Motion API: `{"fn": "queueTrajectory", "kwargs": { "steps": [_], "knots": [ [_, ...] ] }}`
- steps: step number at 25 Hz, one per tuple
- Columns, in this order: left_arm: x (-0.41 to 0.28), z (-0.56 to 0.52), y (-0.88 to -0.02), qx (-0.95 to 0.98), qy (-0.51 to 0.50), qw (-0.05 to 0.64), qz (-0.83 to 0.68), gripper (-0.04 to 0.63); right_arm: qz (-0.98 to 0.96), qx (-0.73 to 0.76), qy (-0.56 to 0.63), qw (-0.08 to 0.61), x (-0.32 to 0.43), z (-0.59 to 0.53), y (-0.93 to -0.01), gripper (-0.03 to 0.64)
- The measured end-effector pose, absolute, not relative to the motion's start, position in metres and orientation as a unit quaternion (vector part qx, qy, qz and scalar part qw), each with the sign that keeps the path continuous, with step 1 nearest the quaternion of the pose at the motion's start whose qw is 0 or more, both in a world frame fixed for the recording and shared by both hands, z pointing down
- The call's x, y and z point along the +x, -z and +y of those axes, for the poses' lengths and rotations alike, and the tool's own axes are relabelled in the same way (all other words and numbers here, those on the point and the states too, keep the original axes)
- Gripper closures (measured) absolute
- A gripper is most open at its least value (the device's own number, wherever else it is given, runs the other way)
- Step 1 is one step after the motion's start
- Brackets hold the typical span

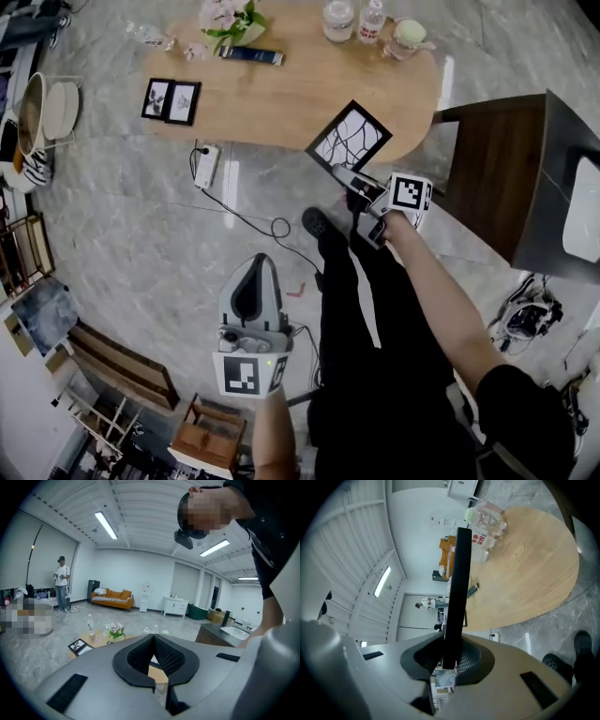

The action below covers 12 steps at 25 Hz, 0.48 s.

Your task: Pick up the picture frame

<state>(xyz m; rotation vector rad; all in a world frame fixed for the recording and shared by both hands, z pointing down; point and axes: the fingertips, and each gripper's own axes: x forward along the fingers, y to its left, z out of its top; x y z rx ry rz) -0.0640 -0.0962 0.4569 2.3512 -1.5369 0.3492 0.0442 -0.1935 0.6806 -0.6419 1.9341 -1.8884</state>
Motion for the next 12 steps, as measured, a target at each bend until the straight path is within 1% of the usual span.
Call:
{"fn": "queueTrajectory", "kwargs": {
  "steps": [7,12],
  "knots": [
    [-0.043,-0.094,-0.390,0.837,-0.107,0.131,-0.521,0.583,0.696,-0.233,0.652,0.192,0.077,-0.174,-0.594,0.552],
    [-0.029,-0.090,-0.361,0.844,-0.094,0.132,-0.512,0.583,0.710,-0.236,0.637,0.187,0.096,-0.161,-0.540,0.552]
  ]
}}
